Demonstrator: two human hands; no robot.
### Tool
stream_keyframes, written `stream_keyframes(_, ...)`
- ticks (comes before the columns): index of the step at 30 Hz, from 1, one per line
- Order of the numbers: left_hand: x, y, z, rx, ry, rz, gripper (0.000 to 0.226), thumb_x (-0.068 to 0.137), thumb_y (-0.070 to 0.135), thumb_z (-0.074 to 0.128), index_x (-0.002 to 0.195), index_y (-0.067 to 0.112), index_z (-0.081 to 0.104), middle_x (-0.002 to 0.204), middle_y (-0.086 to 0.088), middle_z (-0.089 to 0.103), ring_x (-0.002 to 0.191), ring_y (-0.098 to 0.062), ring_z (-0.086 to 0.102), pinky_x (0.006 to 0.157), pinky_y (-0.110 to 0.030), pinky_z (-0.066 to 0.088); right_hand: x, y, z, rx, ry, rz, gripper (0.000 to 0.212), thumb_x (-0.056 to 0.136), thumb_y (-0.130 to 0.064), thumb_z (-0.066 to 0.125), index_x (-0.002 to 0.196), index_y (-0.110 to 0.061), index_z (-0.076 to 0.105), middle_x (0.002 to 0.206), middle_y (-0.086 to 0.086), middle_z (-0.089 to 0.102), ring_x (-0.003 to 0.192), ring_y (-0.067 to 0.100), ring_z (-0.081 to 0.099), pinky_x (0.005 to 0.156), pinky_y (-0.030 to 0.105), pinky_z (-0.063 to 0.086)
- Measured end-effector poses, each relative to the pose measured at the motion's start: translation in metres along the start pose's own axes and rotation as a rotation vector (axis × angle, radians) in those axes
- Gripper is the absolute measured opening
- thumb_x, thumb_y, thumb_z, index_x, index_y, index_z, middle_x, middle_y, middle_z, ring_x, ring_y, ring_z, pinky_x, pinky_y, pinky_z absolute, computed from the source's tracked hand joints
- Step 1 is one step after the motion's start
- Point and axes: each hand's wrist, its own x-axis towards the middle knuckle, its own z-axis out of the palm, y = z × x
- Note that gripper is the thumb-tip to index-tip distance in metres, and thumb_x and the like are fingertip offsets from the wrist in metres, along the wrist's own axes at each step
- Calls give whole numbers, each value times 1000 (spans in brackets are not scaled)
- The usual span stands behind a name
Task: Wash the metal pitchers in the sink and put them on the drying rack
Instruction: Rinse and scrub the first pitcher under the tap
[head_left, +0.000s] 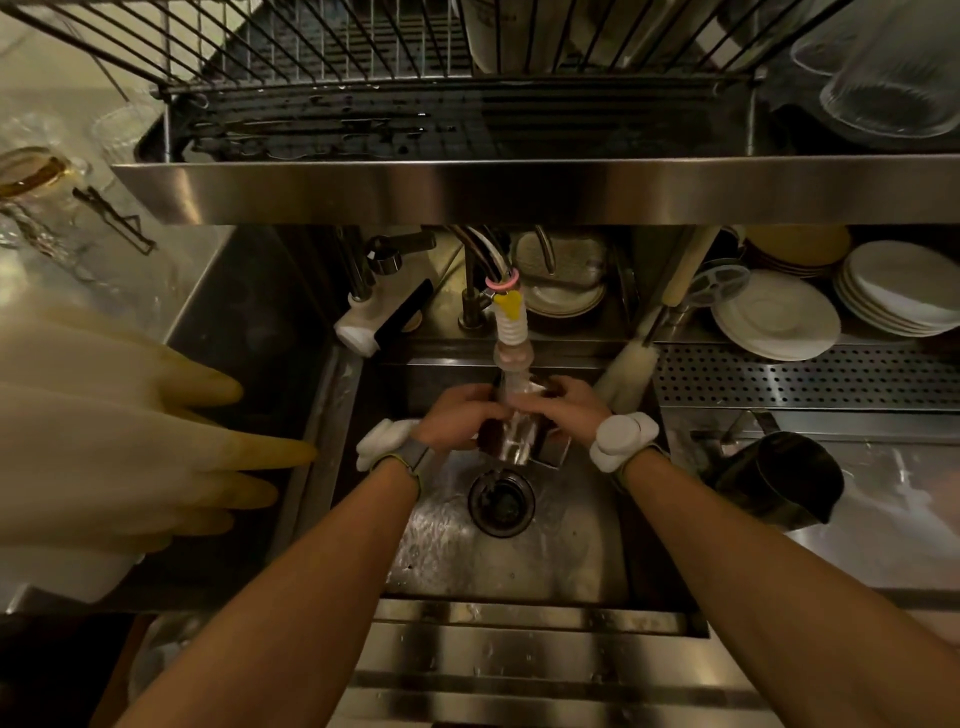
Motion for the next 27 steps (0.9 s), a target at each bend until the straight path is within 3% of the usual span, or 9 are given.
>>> stream_keyframes(2,1,0,-1,-83,33,-49,46,80,-3,49,122,13,58,105,-11,63,91,-19,58,70,-27,44,0,0,3,-40,25,-42,30,61,-28,86,78,-34,62,79,-15,72,69,-4,65,59,11,47)
stream_keyframes(4,3,-4,-4,-46,119,-19,49,77,-9,45,120,7,60,102,-12,63,87,-20,59,65,-24,48,1,-2,12,-120,58,-89,45,49,-31,90,82,-34,60,90,-12,68,76,-3,61,65,14,45)
stream_keyframes(7,9,-9,-12,-45,297,33,35,79,-7,54,111,-1,65,112,-19,67,100,-28,64,87,-30,51,2,-4,24,-266,55,-144,87,38,-37,90,113,-25,47,99,-12,58,88,7,57,72,19,43)
stream_keyframes(9,10,-11,-16,-7,368,29,32,82,-1,56,112,3,66,117,-16,66,108,-26,61,96,-32,46,3,-1,20,-331,76,-169,100,38,-35,90,123,-23,39,108,-7,54,99,15,56,77,24,45)
stream_keyframes(14,6,-14,-18,121,376,33,31,88,5,53,115,7,66,124,-10,64,119,-23,55,98,-25,40,3,0,13,-426,234,-205,99,42,-33,89,128,-21,41,128,7,45,117,27,46,97,42,44)
stream_keyframes(17,3,-11,-17,120,408,20,30,87,6,54,116,5,66,123,-12,64,119,-28,56,103,-33,42,1,-3,23,-540,147,-272,102,37,-49,84,126,-22,42,130,5,42,122,29,40,99,49,40)
stream_keyframes(21,-1,-6,-17,136,418,39,30,86,7,55,114,8,66,121,-10,65,117,-25,57,100,-29,41,-1,0,15,-412,239,-218,102,39,-41,87,128,-24,41,132,5,43,121,27,44,99,46,42)
stream_keyframes(24,-4,1,-17,201,424,46,33,86,12,55,118,11,64,125,-11,63,119,-28,55,102,-32,42,-2,-6,16,-420,152,-256,99,36,-44,85,124,-26,43,121,1,54,108,21,56,91,40,50)
stream_keyframes(27,-8,17,-14,288,507,76,37,87,19,54,123,13,58,131,-11,58,121,-30,53,101,-32,41,-5,-6,13,-376,150,-218,100,38,-40,90,125,-22,44,114,-4,57,101,14,57,85,30,50)
